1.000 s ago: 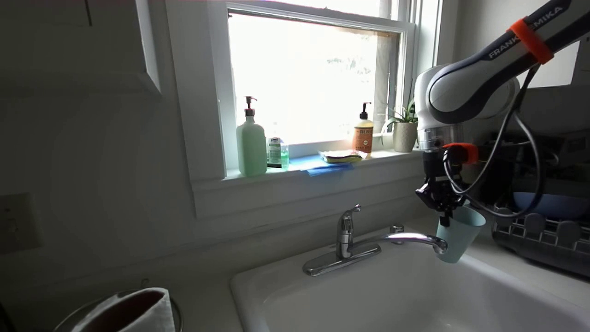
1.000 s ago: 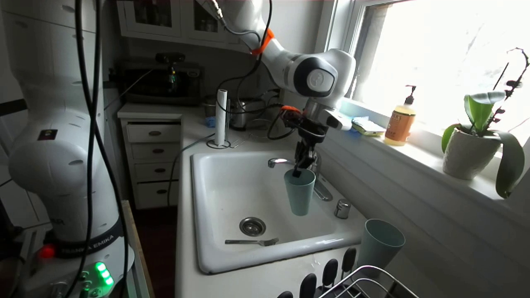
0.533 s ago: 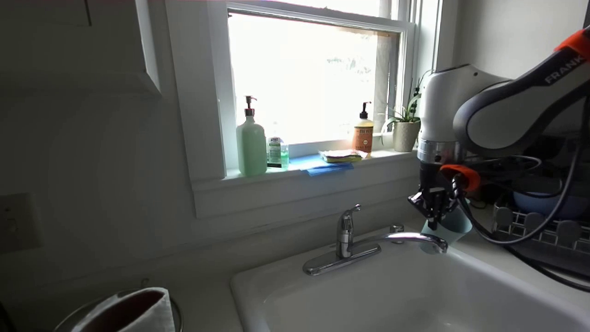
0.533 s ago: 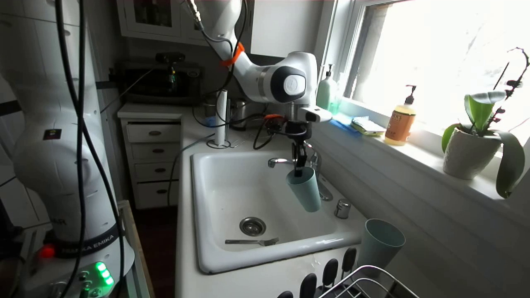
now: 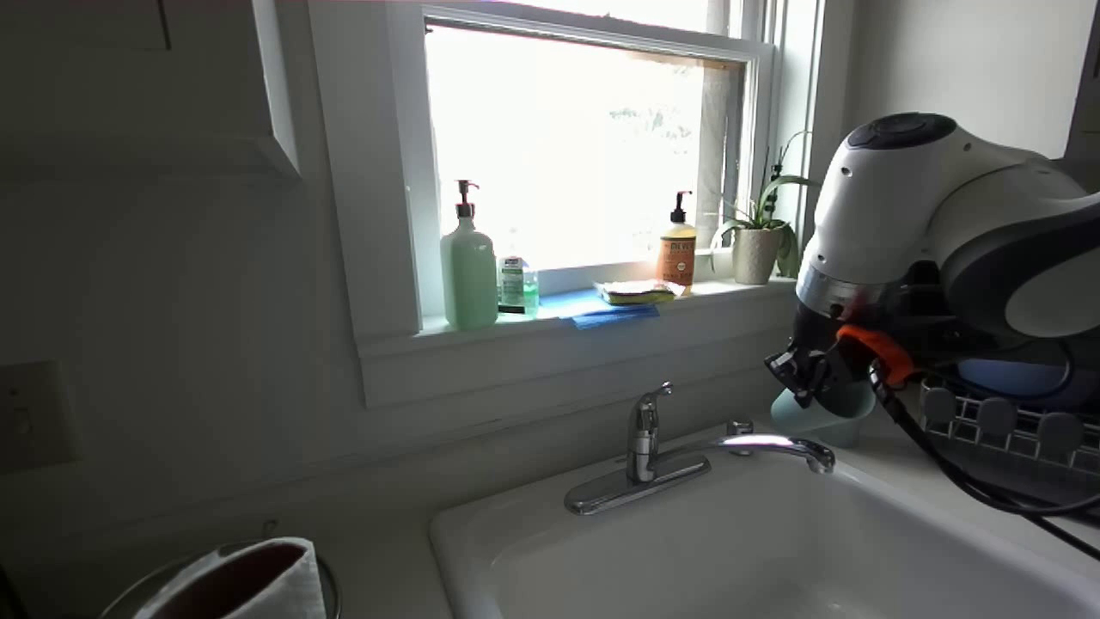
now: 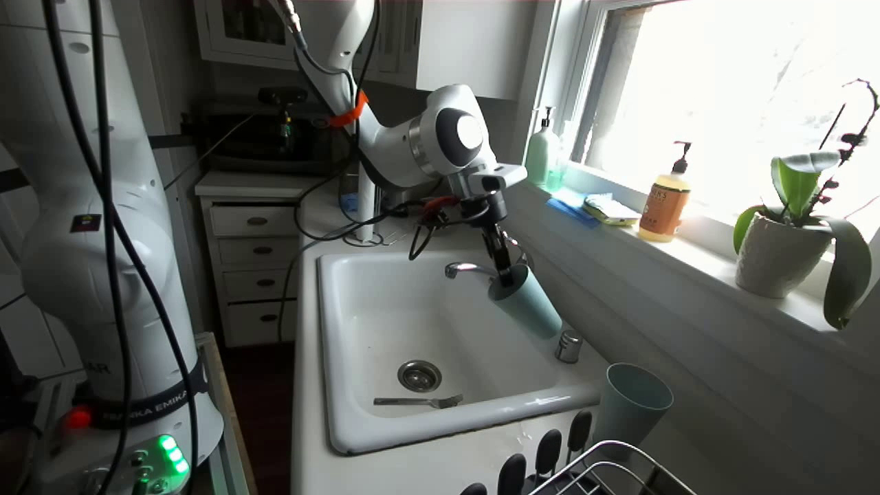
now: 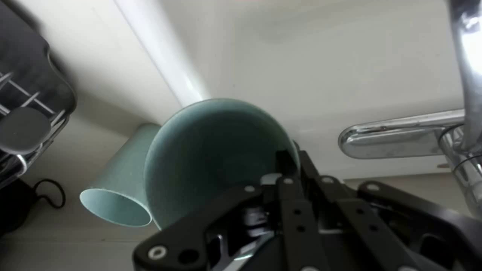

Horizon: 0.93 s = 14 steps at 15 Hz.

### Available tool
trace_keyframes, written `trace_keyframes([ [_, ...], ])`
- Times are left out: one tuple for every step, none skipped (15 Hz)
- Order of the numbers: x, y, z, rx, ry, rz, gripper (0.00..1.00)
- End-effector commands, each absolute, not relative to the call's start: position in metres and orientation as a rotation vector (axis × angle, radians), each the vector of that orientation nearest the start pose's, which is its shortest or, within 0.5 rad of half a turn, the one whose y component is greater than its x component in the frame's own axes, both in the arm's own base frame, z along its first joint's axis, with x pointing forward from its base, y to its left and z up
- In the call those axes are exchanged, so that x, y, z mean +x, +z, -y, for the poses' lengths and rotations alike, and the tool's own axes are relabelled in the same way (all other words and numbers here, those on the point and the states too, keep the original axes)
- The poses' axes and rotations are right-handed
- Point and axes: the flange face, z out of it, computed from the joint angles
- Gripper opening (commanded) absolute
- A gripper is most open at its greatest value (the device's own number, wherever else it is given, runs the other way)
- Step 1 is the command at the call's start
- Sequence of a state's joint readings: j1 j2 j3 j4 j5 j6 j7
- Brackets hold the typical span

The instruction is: Unstack the cups and empty the bottom cup then restack them

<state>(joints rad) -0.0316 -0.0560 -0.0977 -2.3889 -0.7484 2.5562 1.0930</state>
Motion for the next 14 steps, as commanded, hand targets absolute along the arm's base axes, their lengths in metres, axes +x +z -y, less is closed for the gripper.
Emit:
trace_keyframes([
  [0.483,0.375,0.047,-3.198,-0.966,-1.071,0.01],
  [0.481,0.377,0.045,-3.2,-1.019,-1.076,0.01],
  [0.479,0.378,0.043,-3.198,-1.074,-1.077,0.01],
  [0.478,0.379,0.041,-3.191,-1.127,-1.077,0.01],
  [0.476,0.38,0.038,-3.187,-1.168,-1.078,0.01],
  [0.474,0.38,0.037,-3.179,-1.212,-1.075,0.01],
  [0.473,0.38,0.036,-3.174,-1.249,-1.072,0.01],
  [0.473,0.382,0.035,-3.168,-1.305,-1.06,0.01],
  [0.472,0.382,0.035,-3.163,-1.34,-1.053,0.01],
  [0.471,0.383,0.034,-3.153,-1.397,-1.033,0.01],
  [0.471,0.384,0.033,-3.147,-1.438,-1.016,0.01],
  [0.469,0.383,0.032,-3.14,-1.476,-0.998,0.01],
  [0.469,0.383,0.031,-3.133,-1.51,-0.985,0.01],
  [0.468,0.383,0.03,-3.126,-1.539,-0.974,0.01],
])
